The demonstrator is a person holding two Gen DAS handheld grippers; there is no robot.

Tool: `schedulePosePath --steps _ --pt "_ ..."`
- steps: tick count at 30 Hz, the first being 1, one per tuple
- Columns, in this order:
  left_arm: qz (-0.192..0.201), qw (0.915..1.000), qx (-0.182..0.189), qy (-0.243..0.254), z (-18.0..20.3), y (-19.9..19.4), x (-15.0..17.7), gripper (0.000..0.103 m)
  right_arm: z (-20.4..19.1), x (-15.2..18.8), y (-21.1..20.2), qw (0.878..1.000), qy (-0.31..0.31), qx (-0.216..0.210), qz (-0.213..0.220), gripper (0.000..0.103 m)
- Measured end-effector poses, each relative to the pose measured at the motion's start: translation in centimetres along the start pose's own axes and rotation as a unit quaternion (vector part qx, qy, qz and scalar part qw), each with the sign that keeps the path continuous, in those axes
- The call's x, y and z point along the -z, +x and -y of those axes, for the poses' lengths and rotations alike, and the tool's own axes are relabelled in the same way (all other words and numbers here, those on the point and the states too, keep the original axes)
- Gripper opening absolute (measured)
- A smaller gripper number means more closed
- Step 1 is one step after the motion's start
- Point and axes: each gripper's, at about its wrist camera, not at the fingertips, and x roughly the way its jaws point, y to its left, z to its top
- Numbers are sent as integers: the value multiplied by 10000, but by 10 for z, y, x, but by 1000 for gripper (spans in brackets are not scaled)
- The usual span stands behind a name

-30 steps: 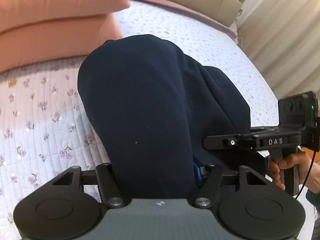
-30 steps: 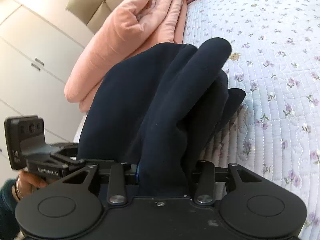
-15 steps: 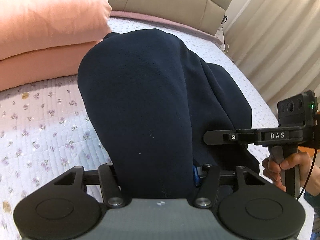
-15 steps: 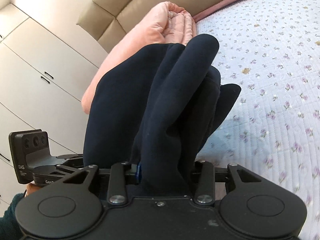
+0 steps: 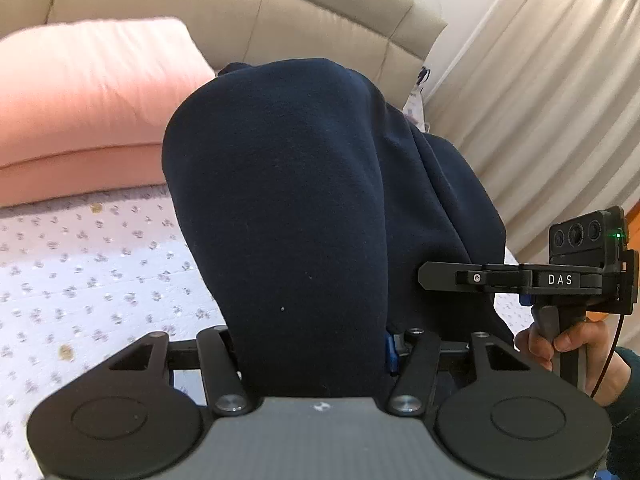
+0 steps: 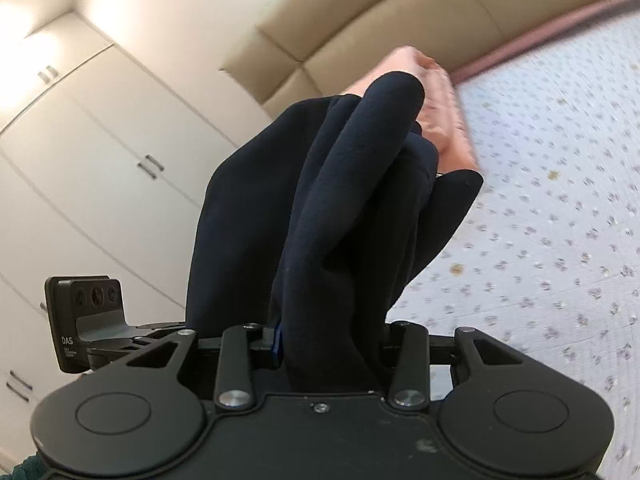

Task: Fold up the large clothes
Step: 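Grasp the hoodie end with both tools and fold it over onto itself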

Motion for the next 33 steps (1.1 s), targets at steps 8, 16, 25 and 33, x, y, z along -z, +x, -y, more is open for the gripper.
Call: schedulePosePath --steps 8,16,25,33 --pt "-121 9996 83 -251 6 -75 50 58 -65 60 -22 9999 -32 -137 79 48" --pt "-774 9948 189 -635 -11 -88 116 58 -72 126 -4 9977 320 -137 -583 48" --pt "-1256 9835 295 -1269 -71 -20 151 60 -14 151 55 9894 757 225 -1217 48" --pt "-880 9840 -23 -1548 -126 48 113 68 44 122 114 9919 688 567 -903 47"
